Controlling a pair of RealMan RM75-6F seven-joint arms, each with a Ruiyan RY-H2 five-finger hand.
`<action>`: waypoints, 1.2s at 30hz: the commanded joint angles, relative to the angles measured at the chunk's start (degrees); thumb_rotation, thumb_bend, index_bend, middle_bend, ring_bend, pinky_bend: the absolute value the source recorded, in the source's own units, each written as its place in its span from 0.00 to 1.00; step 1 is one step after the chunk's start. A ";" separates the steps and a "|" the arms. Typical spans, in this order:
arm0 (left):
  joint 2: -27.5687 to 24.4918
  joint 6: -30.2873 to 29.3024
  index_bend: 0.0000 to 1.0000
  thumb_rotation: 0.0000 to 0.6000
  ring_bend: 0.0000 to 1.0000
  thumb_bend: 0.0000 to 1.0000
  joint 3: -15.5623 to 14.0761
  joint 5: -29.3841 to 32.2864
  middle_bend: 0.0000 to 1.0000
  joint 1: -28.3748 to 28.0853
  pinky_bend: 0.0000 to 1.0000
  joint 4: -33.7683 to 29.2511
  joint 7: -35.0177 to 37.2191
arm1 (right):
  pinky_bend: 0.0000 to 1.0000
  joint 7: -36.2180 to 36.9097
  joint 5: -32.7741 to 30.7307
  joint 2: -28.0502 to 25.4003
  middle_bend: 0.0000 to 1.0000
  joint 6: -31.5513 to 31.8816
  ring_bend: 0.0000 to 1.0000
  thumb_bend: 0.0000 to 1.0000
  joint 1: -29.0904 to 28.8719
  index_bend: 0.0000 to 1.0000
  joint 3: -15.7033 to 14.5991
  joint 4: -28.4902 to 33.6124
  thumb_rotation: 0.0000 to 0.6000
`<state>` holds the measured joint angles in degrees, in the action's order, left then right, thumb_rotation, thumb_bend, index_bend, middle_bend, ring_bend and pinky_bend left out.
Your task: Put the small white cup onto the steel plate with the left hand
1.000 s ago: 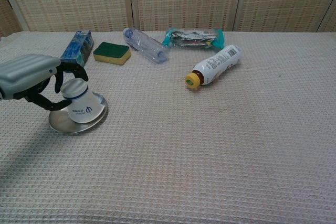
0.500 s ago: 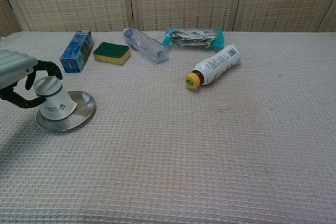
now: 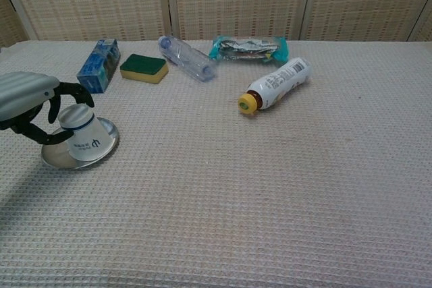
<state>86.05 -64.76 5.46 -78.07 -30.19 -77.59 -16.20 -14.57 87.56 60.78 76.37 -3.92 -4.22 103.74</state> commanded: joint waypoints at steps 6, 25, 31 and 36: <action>0.60 -1.73 0.54 1.00 0.53 0.44 0.52 0.60 0.66 -0.07 0.70 3.90 -6.71 | 0.00 -0.06 -0.15 0.02 0.00 -0.29 0.00 0.20 -0.13 0.00 0.02 0.00 0.88; -3.54 1.99 0.53 1.00 0.53 0.44 0.97 3.86 0.66 -0.49 0.70 -4.75 -5.57 | 0.00 0.05 0.09 -0.20 0.00 0.13 0.00 0.20 0.08 0.00 -0.02 0.28 0.88; -2.44 1.10 0.53 1.00 0.53 0.44 1.50 5.07 0.66 -0.30 0.70 -1.35 -6.03 | 0.00 0.19 0.15 -0.31 0.00 0.24 0.00 0.20 0.14 0.00 -0.02 0.30 0.88; -4.75 -1.20 0.54 1.00 0.53 0.45 0.13 1.45 0.66 0.85 0.70 -4.76 -2.87 | 0.00 -0.10 0.19 -0.18 0.00 0.20 0.00 0.20 0.14 0.00 -0.05 0.32 0.89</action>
<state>82.36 -64.73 6.21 -75.03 -29.92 -80.90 -20.34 -14.67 87.75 60.60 76.58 -3.78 -4.27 104.07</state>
